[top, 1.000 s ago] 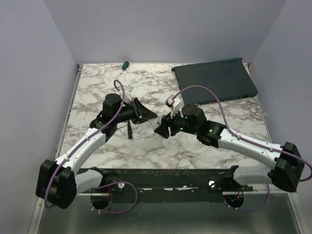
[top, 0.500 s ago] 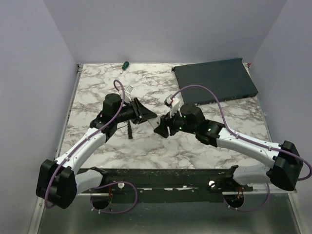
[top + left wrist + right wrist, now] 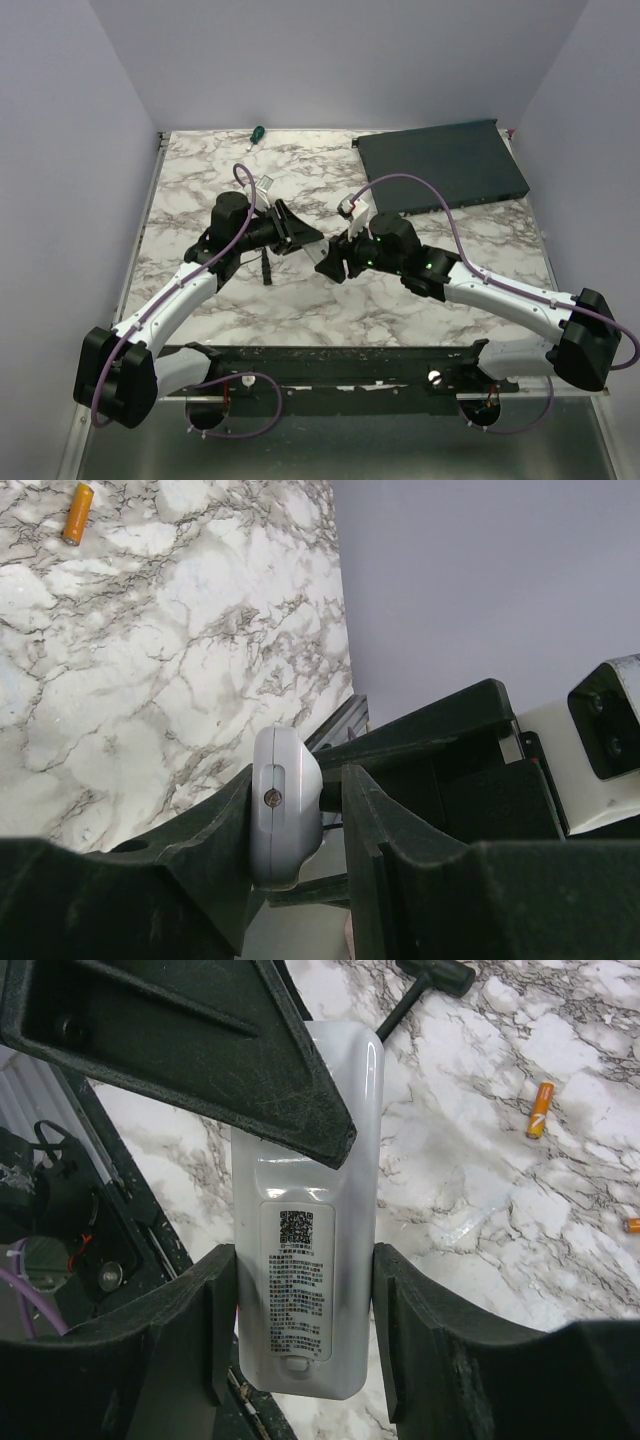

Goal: Load the batteries into the remote control
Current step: Adjust the remote control.

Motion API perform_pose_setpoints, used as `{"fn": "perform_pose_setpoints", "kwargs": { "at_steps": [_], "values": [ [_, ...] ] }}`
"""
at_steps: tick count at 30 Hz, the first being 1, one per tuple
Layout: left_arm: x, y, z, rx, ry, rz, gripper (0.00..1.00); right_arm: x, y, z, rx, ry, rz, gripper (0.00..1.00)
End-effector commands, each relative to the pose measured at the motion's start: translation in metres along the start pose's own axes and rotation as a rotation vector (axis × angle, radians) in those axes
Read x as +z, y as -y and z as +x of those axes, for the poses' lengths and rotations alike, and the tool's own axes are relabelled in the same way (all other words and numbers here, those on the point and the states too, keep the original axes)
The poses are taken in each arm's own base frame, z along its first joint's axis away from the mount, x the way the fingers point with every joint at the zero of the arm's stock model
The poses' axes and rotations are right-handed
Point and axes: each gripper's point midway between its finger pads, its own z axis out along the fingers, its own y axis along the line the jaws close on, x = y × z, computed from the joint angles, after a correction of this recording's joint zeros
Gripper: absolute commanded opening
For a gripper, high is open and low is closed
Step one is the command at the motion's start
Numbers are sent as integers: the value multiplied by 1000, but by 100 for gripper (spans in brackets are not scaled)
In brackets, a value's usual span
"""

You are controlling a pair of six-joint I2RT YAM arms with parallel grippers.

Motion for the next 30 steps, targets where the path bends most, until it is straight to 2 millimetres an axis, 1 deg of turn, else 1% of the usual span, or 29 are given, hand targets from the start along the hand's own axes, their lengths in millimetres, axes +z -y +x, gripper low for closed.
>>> {"fn": "perform_pose_setpoints", "kwargs": {
  "at_steps": [1, 7, 14, 17, 23, 25, 26, 28, 29, 30],
  "values": [
    [0, 11, 0, 33, 0, 33, 39, 0, -8, -16, 5, 50, -13, 1],
    [3, 11, 4, 35, -14, 30, 39, 0, -11, -20, 1, 58, -27, 1],
    [4, 11, 7, 48, -25, 24, 39, -3, -10, -25, -12, 76, -17, 2],
    [4, 12, 7, 49, -26, 25, 38, -4, -9, -25, -16, 73, -15, 2],
    [5, 12, 6, 51, -23, 24, 24, -4, -10, -22, -20, 62, -17, 2],
    [5, 11, 6, 50, -23, 21, 19, -4, -9, -22, -21, 60, -14, 2],
    [5, 11, 6, 51, -22, 21, 16, -5, -9, -21, -22, 59, -13, 3],
    [5, 11, 6, 55, -23, 20, 11, -6, -9, -21, -37, 51, -17, 25],
    [5, 12, 6, 60, -25, 24, 8, -8, -10, -22, -49, 51, -23, 35],
    [5, 13, 6, 67, -28, 29, 4, -11, -11, -24, -59, 58, -23, 42]
  ]
}}
